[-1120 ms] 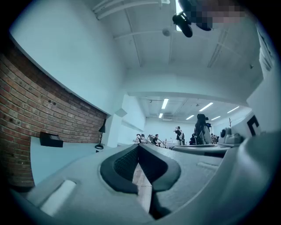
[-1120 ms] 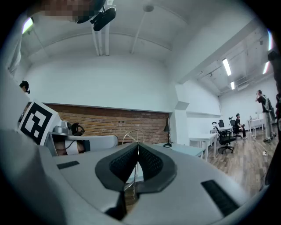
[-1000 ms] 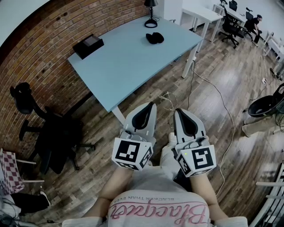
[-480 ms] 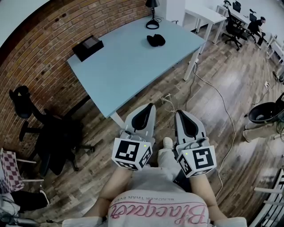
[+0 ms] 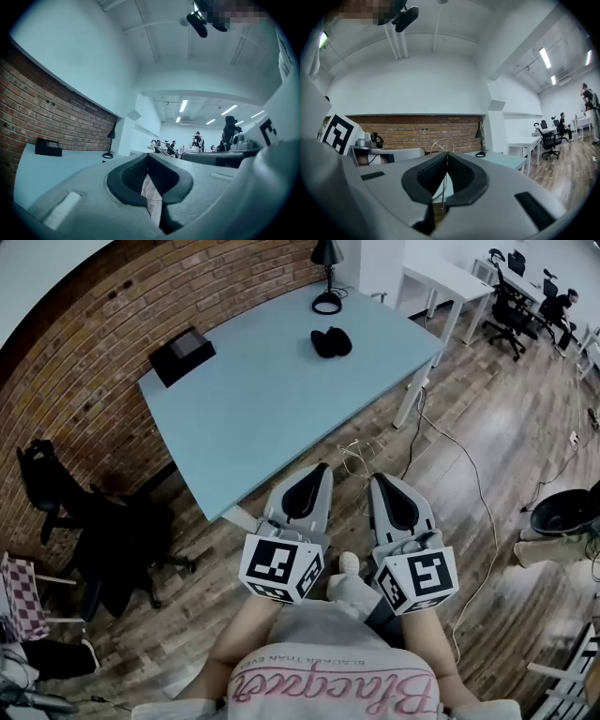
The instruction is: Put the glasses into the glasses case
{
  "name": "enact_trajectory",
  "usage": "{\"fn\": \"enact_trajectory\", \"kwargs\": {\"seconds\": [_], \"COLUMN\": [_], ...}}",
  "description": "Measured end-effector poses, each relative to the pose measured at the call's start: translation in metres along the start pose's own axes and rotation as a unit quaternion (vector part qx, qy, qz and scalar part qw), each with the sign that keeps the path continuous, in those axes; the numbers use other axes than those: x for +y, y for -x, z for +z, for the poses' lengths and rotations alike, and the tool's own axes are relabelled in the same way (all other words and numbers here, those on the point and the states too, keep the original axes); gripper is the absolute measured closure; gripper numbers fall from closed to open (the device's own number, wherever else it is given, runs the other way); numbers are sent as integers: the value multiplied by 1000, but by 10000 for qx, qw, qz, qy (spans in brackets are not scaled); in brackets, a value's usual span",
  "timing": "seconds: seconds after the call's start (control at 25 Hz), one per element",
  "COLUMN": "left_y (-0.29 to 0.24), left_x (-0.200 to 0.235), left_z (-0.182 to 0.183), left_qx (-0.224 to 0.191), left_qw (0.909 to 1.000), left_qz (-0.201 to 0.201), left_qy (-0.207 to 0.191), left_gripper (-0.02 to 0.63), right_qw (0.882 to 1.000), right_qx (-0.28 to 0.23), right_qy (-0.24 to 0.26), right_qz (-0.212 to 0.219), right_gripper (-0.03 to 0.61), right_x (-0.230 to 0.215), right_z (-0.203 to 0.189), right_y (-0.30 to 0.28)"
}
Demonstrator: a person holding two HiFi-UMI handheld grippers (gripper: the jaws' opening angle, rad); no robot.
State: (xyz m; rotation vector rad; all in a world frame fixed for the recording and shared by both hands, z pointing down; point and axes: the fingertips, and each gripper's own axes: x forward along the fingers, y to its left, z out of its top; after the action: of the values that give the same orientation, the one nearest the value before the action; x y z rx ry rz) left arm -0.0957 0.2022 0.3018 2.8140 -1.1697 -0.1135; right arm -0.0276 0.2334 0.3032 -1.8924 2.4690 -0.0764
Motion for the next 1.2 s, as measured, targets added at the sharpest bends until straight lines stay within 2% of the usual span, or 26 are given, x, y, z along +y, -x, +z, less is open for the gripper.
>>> {"fn": "enact_trajectory", "kwargs": {"seconds": [0.32, 0.68, 1.2], "left_y": [-87, -164, -206], "left_x": [6, 12, 37], "left_z": [4, 8, 1], "left_qx": [-42, -163, -132], "left_qw": [9999, 9987, 9969], "left_qz": [152, 483, 774], "left_qy": [-22, 2, -63], "left_gripper": [607, 607, 607], "right_qw": [9998, 9983, 9960], "right_qx": [60, 98, 123], "right_qy": [-69, -8, -65], "right_qz": [171, 581, 881], "right_gripper": [566, 566, 566], "right_x": [-71, -135, -160], "right_z": [7, 14, 7], "right_y": [-52, -103, -144]}}
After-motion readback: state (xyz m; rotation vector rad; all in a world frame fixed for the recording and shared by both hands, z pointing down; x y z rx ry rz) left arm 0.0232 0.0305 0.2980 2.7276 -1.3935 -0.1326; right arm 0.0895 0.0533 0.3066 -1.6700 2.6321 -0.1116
